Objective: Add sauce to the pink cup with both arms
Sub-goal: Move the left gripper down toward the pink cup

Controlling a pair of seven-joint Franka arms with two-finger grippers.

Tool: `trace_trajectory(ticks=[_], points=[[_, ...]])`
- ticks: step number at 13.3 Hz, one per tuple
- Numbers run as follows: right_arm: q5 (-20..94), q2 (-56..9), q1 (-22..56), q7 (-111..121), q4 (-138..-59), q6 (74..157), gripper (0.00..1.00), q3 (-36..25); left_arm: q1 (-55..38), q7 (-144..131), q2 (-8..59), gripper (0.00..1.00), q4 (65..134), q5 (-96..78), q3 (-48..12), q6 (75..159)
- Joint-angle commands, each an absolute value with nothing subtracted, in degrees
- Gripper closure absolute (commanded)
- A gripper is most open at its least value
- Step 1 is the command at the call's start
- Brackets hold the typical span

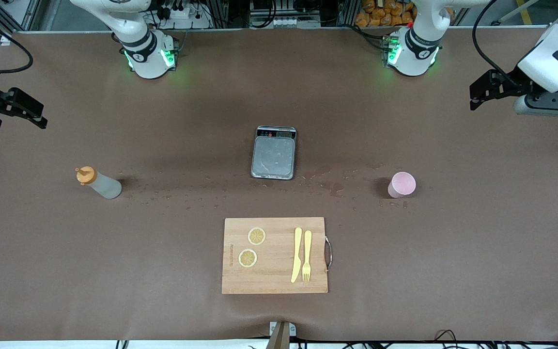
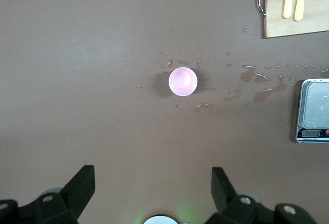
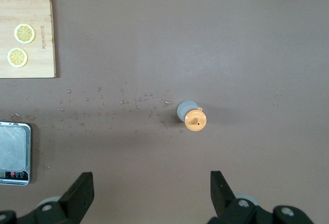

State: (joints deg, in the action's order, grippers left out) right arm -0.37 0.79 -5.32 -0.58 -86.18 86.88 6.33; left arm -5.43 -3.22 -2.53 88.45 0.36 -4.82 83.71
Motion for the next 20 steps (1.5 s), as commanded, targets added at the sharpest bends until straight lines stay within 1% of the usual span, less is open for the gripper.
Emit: trace_trajectory(ticks=[1, 7, 14, 17, 20], points=[[-0.88, 0.88, -5.89, -0.26, -86.13, 86.66, 0.00, 6.77, -5.71, -1.85, -3.34, 0.00, 88.68, 0.35, -4.48, 82.88], [-0.97, 0.97, -5.89, -0.26, -86.13, 86.66, 0.00, 6.77, -5.71, -2.72, -2.20, 0.00, 87.10, 0.35, -4.31, 82.44], [-0.88, 0.70, -6.85, -0.18, -86.31, 86.57, 0.00, 6.68, -5.71, -2.38, -0.79, 0.00, 87.36, 0.44, -4.31, 81.56], [-0.62, 0.62, -8.87, -0.26, -86.84, 86.57, 0.00, 6.77, -5.71, -1.85, -0.62, 0.00, 88.94, 0.44, -4.31, 81.30], [-0.53, -0.70, -11.50, -0.18, -86.84, 86.57, 0.00, 6.77, -5.80, -1.76, 1.49, 0.00, 89.12, 0.35, -4.39, 81.65]])
